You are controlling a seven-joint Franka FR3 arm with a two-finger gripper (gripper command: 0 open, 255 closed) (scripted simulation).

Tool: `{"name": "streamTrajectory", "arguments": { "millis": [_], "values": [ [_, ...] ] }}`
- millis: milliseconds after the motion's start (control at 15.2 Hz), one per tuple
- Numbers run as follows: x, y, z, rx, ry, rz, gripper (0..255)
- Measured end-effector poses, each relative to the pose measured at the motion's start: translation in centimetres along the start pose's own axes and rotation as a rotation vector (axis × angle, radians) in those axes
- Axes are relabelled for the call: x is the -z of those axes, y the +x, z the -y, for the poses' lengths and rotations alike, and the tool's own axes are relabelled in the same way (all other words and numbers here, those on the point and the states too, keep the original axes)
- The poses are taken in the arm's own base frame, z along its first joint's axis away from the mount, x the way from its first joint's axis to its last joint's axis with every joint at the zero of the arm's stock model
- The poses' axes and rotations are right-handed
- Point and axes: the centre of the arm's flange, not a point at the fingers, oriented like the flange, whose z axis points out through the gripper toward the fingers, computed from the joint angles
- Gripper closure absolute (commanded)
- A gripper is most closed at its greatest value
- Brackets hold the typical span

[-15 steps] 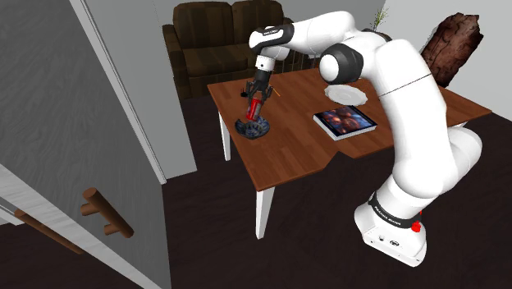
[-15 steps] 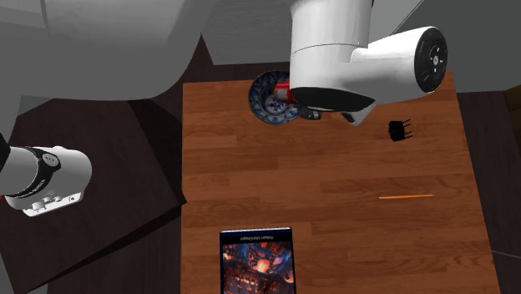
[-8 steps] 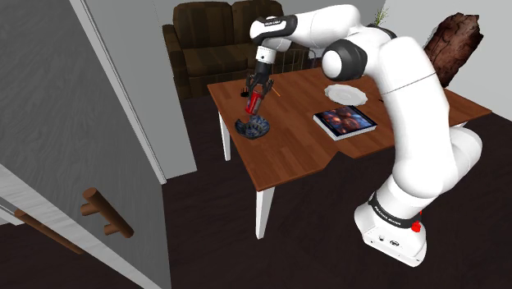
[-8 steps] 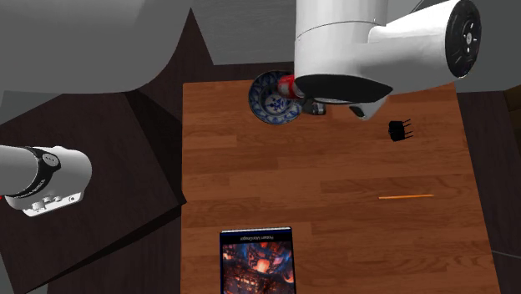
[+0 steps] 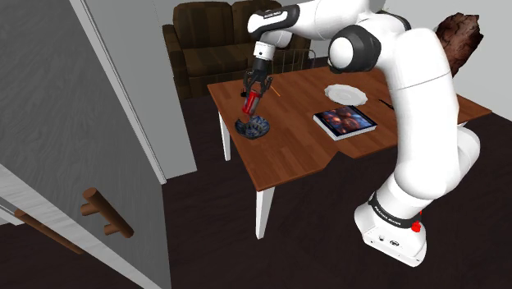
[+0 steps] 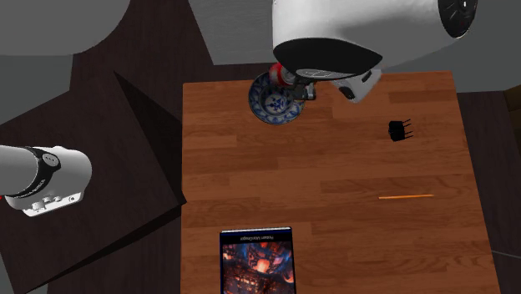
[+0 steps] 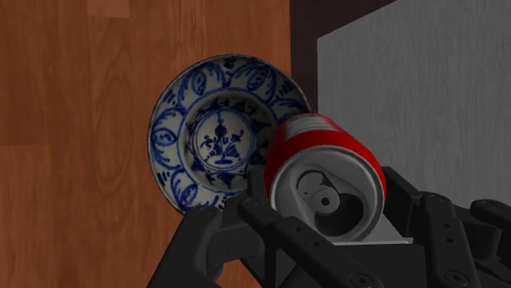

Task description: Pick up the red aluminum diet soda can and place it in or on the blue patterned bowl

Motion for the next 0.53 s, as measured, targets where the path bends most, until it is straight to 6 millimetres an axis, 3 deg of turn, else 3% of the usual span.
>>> {"name": "streamTrajectory", "arguments": {
  "millis": [528],
  "values": [
    [-3.7, 0.9, -1.3, -0.001, 0.0, 0.001, 255]
  ]
}}
